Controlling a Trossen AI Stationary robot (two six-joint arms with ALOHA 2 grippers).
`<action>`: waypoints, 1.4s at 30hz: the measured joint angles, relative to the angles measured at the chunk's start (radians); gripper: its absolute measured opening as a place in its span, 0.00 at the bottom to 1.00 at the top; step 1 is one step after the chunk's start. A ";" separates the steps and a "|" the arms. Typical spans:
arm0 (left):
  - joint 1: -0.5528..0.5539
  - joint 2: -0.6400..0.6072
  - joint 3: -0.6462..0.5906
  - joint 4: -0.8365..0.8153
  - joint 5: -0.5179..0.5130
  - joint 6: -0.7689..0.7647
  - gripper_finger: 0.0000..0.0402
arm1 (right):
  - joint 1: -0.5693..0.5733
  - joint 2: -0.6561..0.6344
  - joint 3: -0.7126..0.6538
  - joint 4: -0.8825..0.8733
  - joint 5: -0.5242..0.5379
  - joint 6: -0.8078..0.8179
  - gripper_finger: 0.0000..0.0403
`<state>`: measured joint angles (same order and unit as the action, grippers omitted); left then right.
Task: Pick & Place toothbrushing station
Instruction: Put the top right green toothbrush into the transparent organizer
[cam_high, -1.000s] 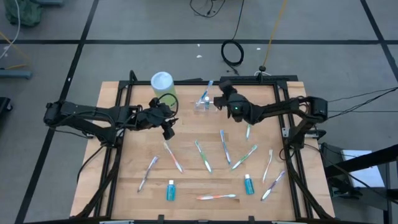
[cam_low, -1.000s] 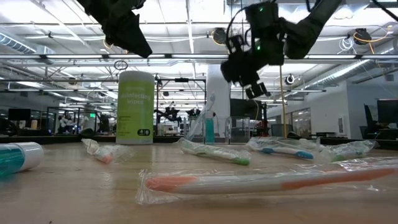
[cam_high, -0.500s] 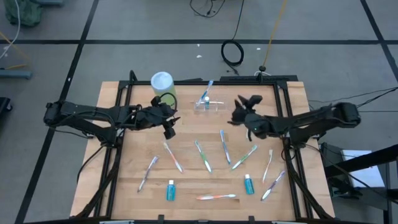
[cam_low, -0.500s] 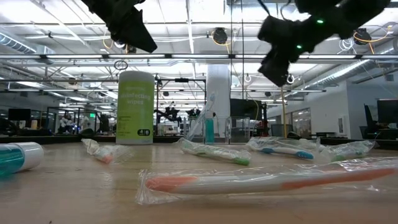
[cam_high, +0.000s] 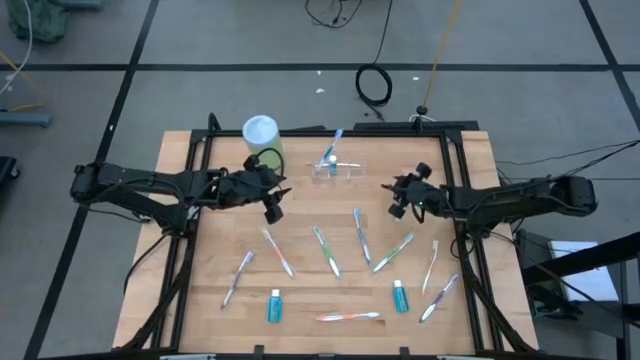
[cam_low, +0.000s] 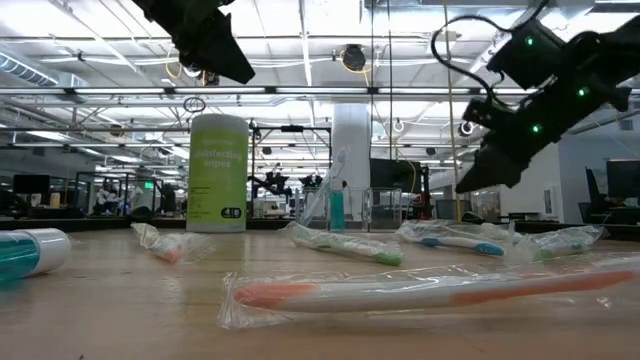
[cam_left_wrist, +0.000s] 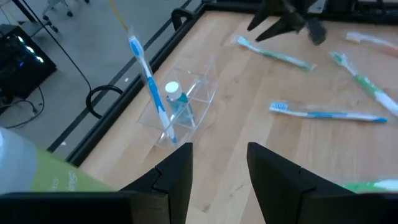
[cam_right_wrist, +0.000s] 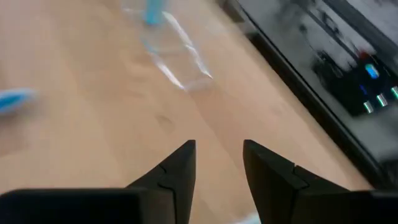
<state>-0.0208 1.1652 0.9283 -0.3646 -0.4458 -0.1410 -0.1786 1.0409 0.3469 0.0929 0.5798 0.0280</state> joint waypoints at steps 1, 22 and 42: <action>0.000 0.000 0.000 0.006 0.000 -0.001 0.40 | -0.013 -0.007 -0.005 0.000 0.000 0.030 0.34; -0.003 0.049 0.002 0.031 0.018 -0.046 0.40 | -0.222 -0.076 -0.005 -0.010 -0.080 0.519 0.58; -0.003 0.060 0.000 0.029 0.056 -0.038 0.40 | -0.313 -0.028 -0.272 0.332 -0.139 0.755 0.58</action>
<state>-0.0238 1.2247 0.9283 -0.3351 -0.3897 -0.1787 -0.4915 1.0126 0.0751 0.4247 0.4410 0.7827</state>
